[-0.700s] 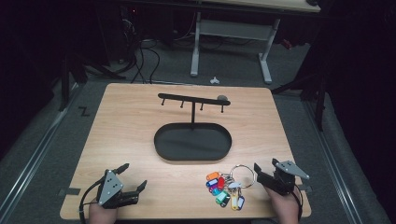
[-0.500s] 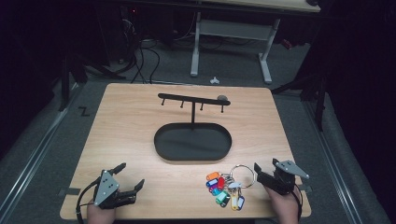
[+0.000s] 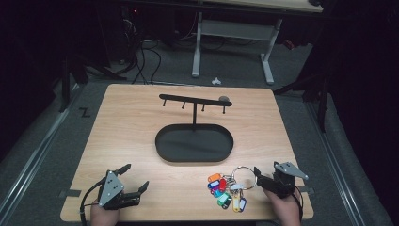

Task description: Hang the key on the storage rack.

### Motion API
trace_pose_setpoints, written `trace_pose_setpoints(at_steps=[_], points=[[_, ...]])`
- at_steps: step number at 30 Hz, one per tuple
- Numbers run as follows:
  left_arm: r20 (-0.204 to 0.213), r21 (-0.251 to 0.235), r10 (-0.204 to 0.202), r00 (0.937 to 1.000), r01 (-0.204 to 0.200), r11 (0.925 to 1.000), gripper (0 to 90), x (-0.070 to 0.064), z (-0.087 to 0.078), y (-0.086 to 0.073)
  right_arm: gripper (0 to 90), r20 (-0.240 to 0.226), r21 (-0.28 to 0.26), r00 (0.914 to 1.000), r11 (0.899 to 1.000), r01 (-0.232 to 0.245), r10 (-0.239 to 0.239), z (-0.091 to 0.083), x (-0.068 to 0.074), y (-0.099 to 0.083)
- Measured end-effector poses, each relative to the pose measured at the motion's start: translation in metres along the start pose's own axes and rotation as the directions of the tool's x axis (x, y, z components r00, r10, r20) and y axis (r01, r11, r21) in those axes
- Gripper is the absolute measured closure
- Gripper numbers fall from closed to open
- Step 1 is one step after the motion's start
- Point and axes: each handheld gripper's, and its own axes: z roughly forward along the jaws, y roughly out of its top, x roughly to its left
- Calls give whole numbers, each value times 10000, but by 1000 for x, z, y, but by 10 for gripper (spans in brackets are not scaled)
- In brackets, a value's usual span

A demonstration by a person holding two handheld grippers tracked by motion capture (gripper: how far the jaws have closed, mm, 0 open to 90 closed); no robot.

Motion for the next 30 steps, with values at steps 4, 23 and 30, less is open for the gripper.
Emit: trace_pose_setpoints(at_steps=[4, 23, 30], points=[[52, 78, 16, 10000, -16, 10000, 150, 0, 0, -1, 157, -237, 69, 9992, 9994, 329, -327, 3, 7, 3], [350, 180, 216, 9992, -222, 9996, 150, -5, 5, 0, 165, -1206, 1512, 9846, 9780, 1439, -1263, 9, 25, 25], [420, 153, 208, 9989, -214, 9997, 150, -5, 7, 1, 218, -1530, 2080, 9749, 9592, 1915, -1615, 13, 23, 33]])
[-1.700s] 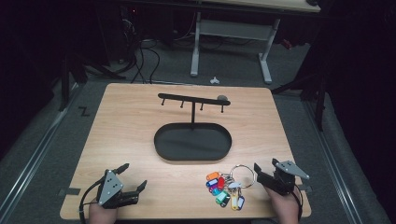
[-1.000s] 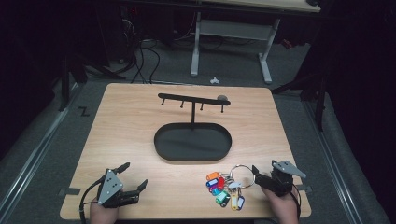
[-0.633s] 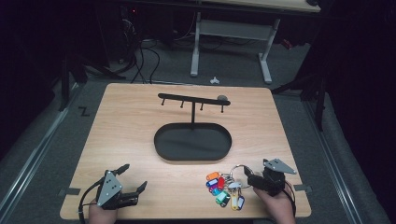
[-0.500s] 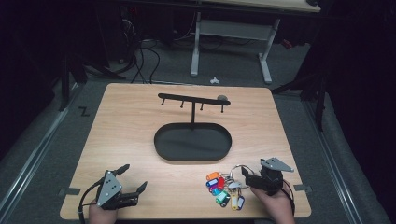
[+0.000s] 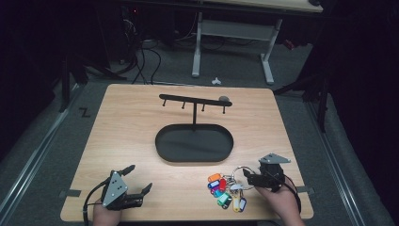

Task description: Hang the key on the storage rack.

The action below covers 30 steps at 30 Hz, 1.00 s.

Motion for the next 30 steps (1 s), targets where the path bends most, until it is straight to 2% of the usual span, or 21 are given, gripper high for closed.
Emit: trace_pose_setpoints(at_steps=[2, 3, 8, 10, 13, 19, 20, 23, 24, 25, 30], points=[[-11, -24, -23, 10000, 23, 10000, 150, 0, 0, 0, 216, 13, 97, 10000, 9999, 99, -99, 0, 0, 1], [-2, -1, -18, 10000, 18, 10000, 150, 0, 1, 0, 217, 74, 264, 9989, 9986, 462, -464, 1, 1, 3], [43, 72, 7, 10000, -7, 10000, 150, 0, 1, -1, 224, -367, 675, 9966, 9948, 762, -738, 5, 1, 6], [42, 85, 16, 10000, -17, 10000, 150, -1, 1, 0, 224, -374, 818, 9950, 9920, 957, -929, 6, 0, 7], [35, 27, 48, 10000, -48, 10000, 150, -1, 1, 0, 216, -392, 1070, 9911, 9856, 1306, -1271, 7, 0, 10], [104, -21, 33, 9999, -32, 10000, 150, 0, 1, 1, 217, -739, 1820, 9853, 9693, 1651, -1540, 9, -1, 16], [104, -21, 33, 9999, -32, 10000, 150, 0, 1, 1, 217, -739, 1820, 9853, 9693, 1651, -1540, 9, -1, 16], [112, -46, 53, 9999, -53, 10000, 150, 0, 1, 1, 220, -953, 2396, 9812, 9528, 1864, -1680, 12, -2, 19], [116, -42, 58, 9999, -57, 10000, 150, 0, 1, 1, 220, -953, 2396, 9812, 9528, 1864, -1680, 12, -2, 19], [130, -24, 64, 9999, -63, 10000, 150, 0, 1, 1, 221, -1019, 2698, 9795, 9428, 1955, -1739, 15, -3, 21], [134, -3, 79, 9999, -79, 10000, 150, -1, 2, 1, 233, -1300, 3270, 9773, 9232, 2017, -1674, 18, -6, 30]])
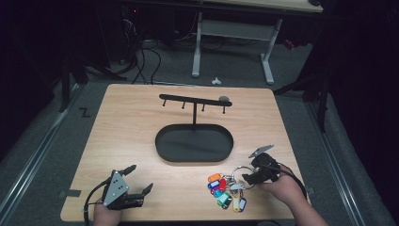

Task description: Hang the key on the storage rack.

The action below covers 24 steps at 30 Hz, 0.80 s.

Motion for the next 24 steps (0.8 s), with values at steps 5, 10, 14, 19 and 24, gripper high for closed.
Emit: trace_pose_setpoints(at_steps=[5, 10, 14, 19, 24], points=[[4, 43, -49, 10000, 49, 10000, 150, 0, 0, -1, 322, -114, 602, 9984, 9966, 562, -556, -3, -1, 13], [14, 46, -57, 10000, 56, 10000, 150, 0, 1, -1, 447, -445, 1402, 9939, 9844, 1060, -1007, -3, -1, 30], [14, 62, -68, 10000, 68, 10000, 150, 0, 1, -1, 502, -627, 2059, 9880, 9669, 1509, -1409, 2, 1, 44], [25, 58, -81, 10000, 81, 10000, 150, 0, 0, 0, 564, -926, 2721, 9850, 9479, 1657, -1456, 11, -1, 57], [16, -16, -131, 9999, 131, 9999, 150, 1, -1, -1, 632, -977, 3271, 9867, 9322, 1550, -1298, 17, -5, 65]])
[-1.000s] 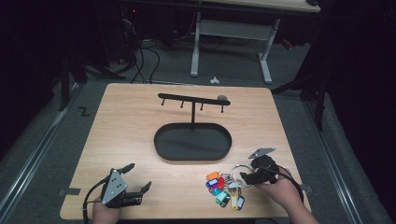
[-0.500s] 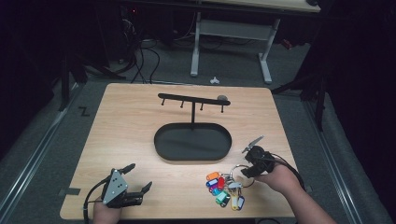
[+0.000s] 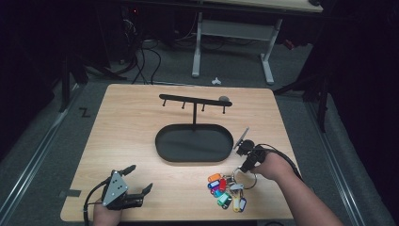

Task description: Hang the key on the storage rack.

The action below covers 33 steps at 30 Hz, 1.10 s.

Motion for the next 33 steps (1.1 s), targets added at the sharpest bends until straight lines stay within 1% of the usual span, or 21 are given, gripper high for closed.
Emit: trace_pose_setpoints(at_steps=[1, 3, 4, 7, 9, 11, 14, 16, 19, 20, 22, 23, 24, 25, 26, 29, 32, 33], points=[[12, 15, -1, 10000, 1, 10000, 150, 0, 0, 0, 636, -27, 157, 10000, 9998, -75, 75, 0, -2, 1], [37, 50, 20, 10000, -20, 10000, 150, -1, 0, 0, 660, -71, 293, 10000, 9996, 23, -21, 2, -2, 3], [48, 55, 36, 10000, -36, 10000, 150, -1, 1, 0, 665, -50, 405, 10000, 9992, -37, 39, 2, -2, 4], [88, 73, 50, 9999, -51, 10000, 150, -1, 0, 0, 667, 23, 514, 10000, 9987, 26, -28, 4, -4, 4], [86, 69, 47, 10000, -48, 10000, 150, -1, 0, 0, 676, -63, 548, 10000, 9985, -21, 25, 5, -5, 5], [71, 66, 53, 10000, -54, 10000, 150, -1, 0, 0, 677, -64, 582, 9999, 9982, 129, -125, 8, -5, 4], [37, 79, -7, 10000, 6, 10000, 150, -1, 1, -1, 677, -36, 579, 9999, 9983, 96, -94, 8, -5, 4], [62, 108, 33, 10000, -34, 9999, 150, -1, 1, -1, 688, -59, 562, 9999, 9984, 93, -90, 8, -5, 4], [79, 102, 79, 9999, -80, 9999, 150, -2, 2, 0, 720, -191, 546, 9998, 9985, -21, 32, 8, -6, 4], [79, 102, 79, 9999, -80, 9999, 150, -2, 2, 0, 736, -185, 591, 9998, 9982, -102, 113, 8, -6, 4], [66, 127, 61, 10000, -62, 9999, 150, -2, 2, -1, 767, -175, 587, 9998, 9982, -116, 126, 8, -7, 4], [53, 132, 62, 10000, -63, 9999, 150, -2, 2, -1, 801, -260, 699, 9987, 9967, -411, 430, 8, -6, 4], [53, 132, 62, 10000, -63, 9999, 150, -2, 2, -1, 801, -260, 699, 9987, 9967, -411, 430, 8, -6, 4], [74, 108, 60, 10000, -61, 9999, 150, -2, 2, -1, 841, -338, 728, 9988, 9968, -338, 364, 8, -6, 4], [93, 106, 60, 9999, -61, 9999, 150, -2, 2, -1, 853, -331, 739, 9981, 9961, -486, 511, 8, -5, 4], [109, 106, 66, 9999, -68, 9999, 150, -3, 2, -1, 863, -389, 745, 9968, 9950, -672, 702, 8, -5, 3], [126, 143, 81, 9999, -83, 9999, 150, -3, 2, -1, 863, -405, 766, 9968, 9949, -655, 688, 8, -4, 3], [131, 132, 106, 9999, -107, 9999, 150, -3, 2, 0, 861, -407, 793, 9973, 9952, -581, 615, 8, -4, 3]])
